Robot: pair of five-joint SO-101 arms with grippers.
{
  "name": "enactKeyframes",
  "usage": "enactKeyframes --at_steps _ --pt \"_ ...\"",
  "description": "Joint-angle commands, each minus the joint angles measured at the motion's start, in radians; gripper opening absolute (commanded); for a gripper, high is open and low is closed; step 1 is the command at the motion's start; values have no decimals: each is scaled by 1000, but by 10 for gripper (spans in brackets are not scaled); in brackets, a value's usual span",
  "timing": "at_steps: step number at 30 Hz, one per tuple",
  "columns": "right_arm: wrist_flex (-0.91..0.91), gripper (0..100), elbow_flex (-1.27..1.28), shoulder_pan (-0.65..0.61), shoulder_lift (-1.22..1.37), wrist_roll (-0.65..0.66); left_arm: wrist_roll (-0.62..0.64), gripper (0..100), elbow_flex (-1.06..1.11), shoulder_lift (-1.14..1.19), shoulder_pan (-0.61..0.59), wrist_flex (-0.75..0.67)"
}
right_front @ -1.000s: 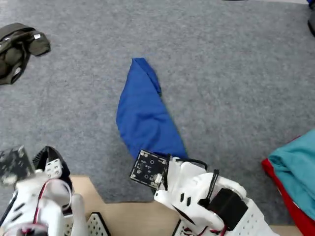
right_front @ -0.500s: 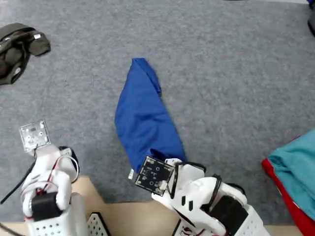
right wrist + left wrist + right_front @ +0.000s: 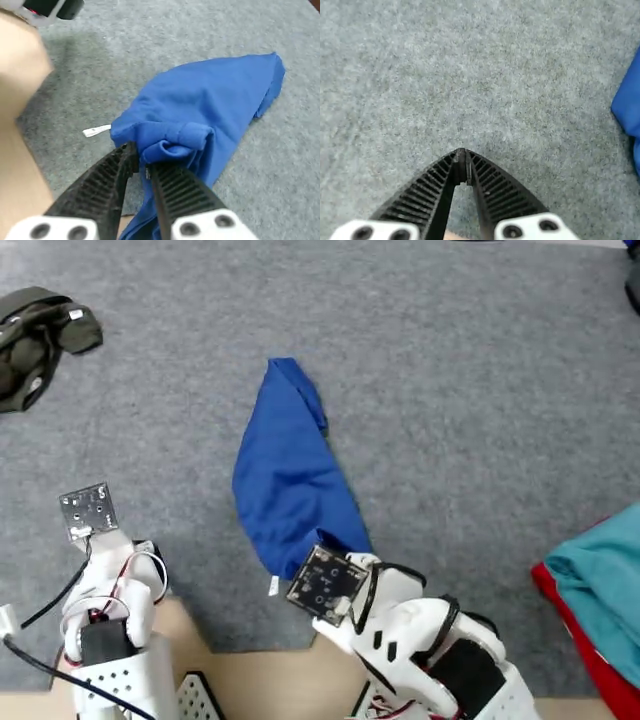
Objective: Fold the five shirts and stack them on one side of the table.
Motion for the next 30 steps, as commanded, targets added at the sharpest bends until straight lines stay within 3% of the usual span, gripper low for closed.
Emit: enactKeyframes --at_steps 1,11,19,30 --pt "-12 6 1 47 -12 8 5 19 15 -4 9 -18" --pt "-18 5 13 58 -4 8 6 19 15 -4 9 -18" --pt "-15 5 18 199 -4 8 6 19 15 -4 9 -18" --pt "-14 5 18 200 -12 8 6 19 15 -4 6 -18"
